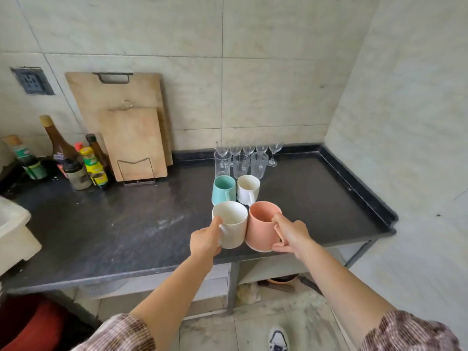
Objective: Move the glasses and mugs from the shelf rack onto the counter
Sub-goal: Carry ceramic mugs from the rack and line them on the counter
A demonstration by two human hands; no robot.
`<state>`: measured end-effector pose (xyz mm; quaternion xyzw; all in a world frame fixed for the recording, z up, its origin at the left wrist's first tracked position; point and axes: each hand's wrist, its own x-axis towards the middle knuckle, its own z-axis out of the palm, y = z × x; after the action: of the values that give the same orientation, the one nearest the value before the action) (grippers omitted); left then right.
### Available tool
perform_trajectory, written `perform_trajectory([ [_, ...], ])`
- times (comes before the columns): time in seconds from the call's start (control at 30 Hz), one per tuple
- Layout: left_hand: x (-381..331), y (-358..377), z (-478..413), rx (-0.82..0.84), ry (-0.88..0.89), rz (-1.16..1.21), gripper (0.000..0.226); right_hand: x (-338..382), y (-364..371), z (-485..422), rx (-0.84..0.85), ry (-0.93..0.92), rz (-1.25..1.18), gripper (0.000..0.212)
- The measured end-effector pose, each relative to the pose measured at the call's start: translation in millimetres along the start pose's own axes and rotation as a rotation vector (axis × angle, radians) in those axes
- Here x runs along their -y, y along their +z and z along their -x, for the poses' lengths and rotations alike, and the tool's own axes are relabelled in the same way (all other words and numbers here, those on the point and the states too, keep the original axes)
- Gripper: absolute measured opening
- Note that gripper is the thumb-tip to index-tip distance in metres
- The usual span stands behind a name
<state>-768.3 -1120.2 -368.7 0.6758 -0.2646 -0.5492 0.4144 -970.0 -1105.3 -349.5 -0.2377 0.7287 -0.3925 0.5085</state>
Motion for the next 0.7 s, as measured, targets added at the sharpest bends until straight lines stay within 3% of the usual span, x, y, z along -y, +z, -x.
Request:
perform_trajectory([
  [0.17,-12,94,-51,0.046,-0.022,-0.038,0.039,40,-45,-97,0.007,0.025,0.060,0.050],
  [0.43,-22,236,-105,0.061,-0.148,-0.071,0.034,105,-111,-236,0.064,0.139,0.188,0.042],
  [0.7,-24,303,-146,0.000,-0.275,-0.124,0.041,121,-130,-314,0.155,0.295,0.119,0.050],
])
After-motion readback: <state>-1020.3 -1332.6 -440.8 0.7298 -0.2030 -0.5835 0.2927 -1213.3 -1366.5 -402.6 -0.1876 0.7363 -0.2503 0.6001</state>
